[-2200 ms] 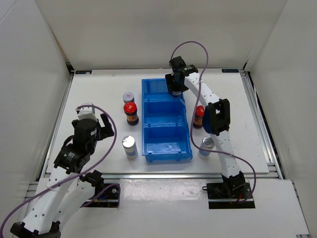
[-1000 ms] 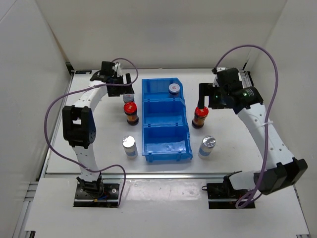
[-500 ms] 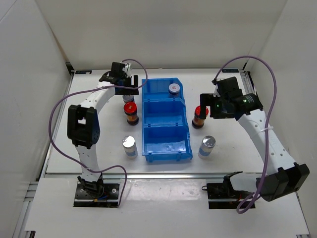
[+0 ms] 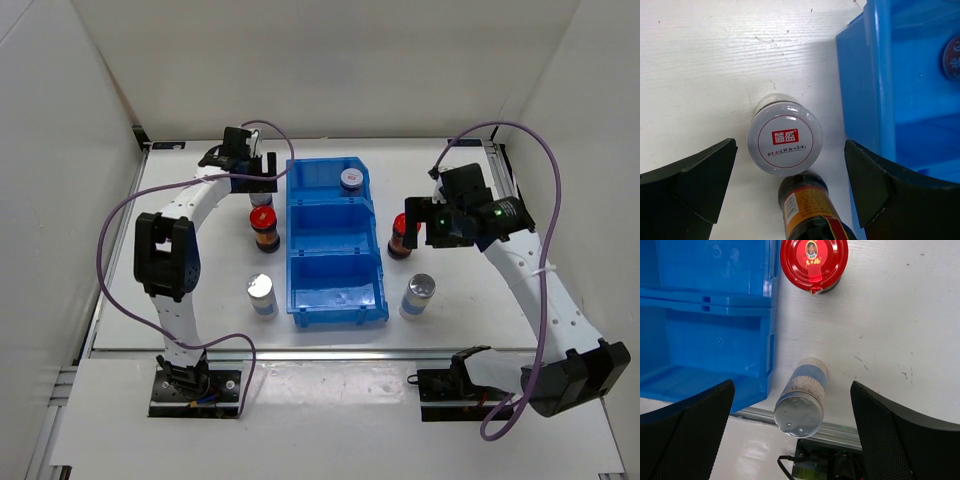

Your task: Organize the condiment bottles

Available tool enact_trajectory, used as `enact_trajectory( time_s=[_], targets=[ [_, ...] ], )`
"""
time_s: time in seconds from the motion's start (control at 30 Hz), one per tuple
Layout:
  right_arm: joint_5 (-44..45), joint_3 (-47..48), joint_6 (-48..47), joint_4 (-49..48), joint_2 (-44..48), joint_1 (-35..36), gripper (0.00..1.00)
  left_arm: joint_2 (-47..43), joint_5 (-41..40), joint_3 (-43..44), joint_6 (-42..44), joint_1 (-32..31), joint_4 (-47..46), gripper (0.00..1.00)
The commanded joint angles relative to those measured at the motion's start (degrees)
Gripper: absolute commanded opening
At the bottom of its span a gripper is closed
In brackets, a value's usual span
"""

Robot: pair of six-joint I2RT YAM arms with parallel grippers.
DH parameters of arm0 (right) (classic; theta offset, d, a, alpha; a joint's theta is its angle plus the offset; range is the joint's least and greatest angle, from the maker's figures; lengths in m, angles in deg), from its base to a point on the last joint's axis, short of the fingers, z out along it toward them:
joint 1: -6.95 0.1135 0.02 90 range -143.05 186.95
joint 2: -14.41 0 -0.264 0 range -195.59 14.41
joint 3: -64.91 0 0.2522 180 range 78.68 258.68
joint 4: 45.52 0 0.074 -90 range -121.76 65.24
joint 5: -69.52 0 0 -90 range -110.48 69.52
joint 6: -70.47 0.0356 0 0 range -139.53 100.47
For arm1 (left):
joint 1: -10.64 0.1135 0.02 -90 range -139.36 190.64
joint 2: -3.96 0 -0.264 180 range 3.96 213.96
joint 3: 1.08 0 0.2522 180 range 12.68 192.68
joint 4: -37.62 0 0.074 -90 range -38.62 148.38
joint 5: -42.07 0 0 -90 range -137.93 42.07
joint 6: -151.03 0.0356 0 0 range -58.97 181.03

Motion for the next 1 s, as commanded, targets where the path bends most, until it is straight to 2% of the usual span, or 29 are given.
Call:
enact_trajectory(
  time_s=[0.0, 0.37, 0.5, 0.57, 0.6, 0.7, 0.73, 0.97],
  targets=[
    [-1.1, -0.7, 0.3, 0.4, 2.0, -0.1, 1.00, -4.4, -1.0, -1.6, -1.7, -0.2, -0.1, 1.00],
    [-1.1, -1.3, -1.3, 1.9, 4.3, -0.1, 1.00, 2.8, 2.0, -0.1, -2.3, 1.0, -0.1, 0.98],
    [-0.6, -1.3, -1.3, 2.5, 5.4, -0.1, 1.00, 5.5, 3.0, 2.1, -1.5, 1.0, -0.1, 0.77],
    [-0.6, -1.3, -1.3, 2.5, 5.4, -0.1, 1.00, 5.6, 3.0, 2.1, -1.5, 1.5, -0.1, 0.72],
    [-0.6, -1.3, -1.3, 2.5, 6.1, -0.1, 1.00, 6.1, 3.0, 2.6, -1.5, 1.5, -0.1, 0.62],
    [-0.6, -1.8, -1.3, 3.0, 6.6, -0.1, 1.00, 4.3, 1.3, 3.1, -1.5, 1.5, -0.1, 0.47],
    [-0.6, -1.8, -1.3, 3.0, 6.6, -0.1, 1.00, 2.2, 0.5, 3.1, -1.5, 1.5, -0.1, 0.38],
    [-1.1, -3.4, -0.7, 3.0, 7.1, -0.1, 1.00, -9.4, -6.9, 10.1, -6.1, 0.3, -0.1, 0.32]
  ],
)
